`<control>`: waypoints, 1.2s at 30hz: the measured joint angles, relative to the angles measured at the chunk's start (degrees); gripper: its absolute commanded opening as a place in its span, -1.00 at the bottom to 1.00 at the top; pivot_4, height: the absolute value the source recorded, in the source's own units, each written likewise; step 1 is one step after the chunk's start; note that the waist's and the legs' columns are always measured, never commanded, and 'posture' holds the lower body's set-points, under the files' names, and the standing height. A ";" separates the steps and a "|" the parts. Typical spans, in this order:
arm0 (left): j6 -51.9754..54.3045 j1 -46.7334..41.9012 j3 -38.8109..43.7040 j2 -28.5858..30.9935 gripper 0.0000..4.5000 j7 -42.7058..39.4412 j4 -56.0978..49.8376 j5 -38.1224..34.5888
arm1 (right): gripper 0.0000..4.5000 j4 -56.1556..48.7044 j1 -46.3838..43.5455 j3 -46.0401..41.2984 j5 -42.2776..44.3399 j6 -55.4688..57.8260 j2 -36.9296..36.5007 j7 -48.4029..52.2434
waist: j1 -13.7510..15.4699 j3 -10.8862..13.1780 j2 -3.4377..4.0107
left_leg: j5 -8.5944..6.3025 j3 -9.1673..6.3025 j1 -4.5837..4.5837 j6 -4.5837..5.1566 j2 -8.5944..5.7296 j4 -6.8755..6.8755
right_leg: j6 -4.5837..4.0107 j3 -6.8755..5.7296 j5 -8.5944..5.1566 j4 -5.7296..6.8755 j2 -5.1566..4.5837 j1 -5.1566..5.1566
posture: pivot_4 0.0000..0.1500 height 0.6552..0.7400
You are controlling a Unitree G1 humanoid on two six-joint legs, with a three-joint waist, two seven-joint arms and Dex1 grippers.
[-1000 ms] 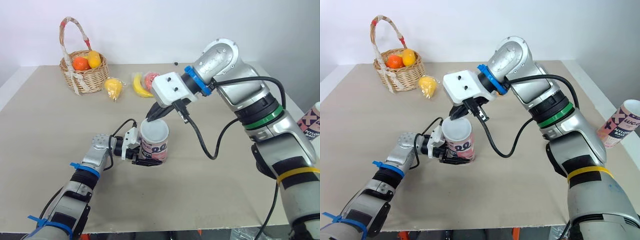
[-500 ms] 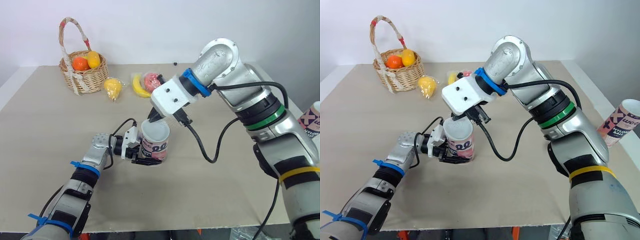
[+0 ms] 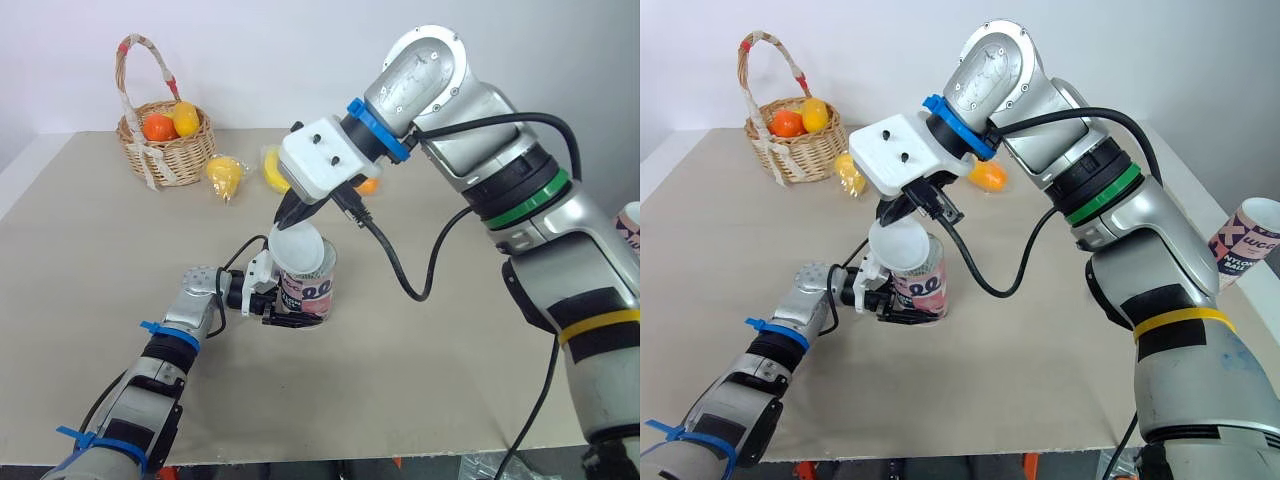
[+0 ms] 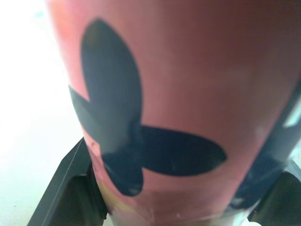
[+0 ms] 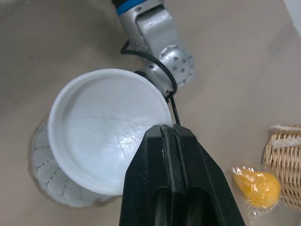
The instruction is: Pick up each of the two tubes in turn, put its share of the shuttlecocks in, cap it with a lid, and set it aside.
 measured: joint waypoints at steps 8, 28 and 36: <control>0.00 0.00 0.19 -0.14 0.33 0.48 0.01 0.02 | -0.98 2.17 -1.55 4.61 2.28 -2.46 -1.53 0.02 | 0.02 0.01 -0.01 | 0.00 -0.01 -0.04 0.00 0.00 -0.03 | -0.04 0.00 -0.03 0.00 0.01 -0.04 | 1.00 0.76; 0.62 2.09 0.83 -0.62 0.33 2.65 -3.35 0.76 | -0.98 1.88 -0.96 7.16 6.69 -2.04 -3.82 -0.01 | 0.10 0.01 -0.01 | 0.00 -0.02 -0.04 0.00 0.01 -0.12 | -0.08 0.00 -0.08 -0.02 0.01 -0.06 | 1.00 0.76; 1.63 3.55 1.30 -0.78 0.33 4.05 -5.28 0.63 | -0.98 0.01 -1.99 5.00 11.37 0.05 -9.04 0.07 | 0.09 0.01 -0.02 | 0.00 -0.01 -0.02 0.00 0.01 -0.22 | -0.09 0.00 -0.11 -0.05 0.00 -0.07 | 1.00 0.76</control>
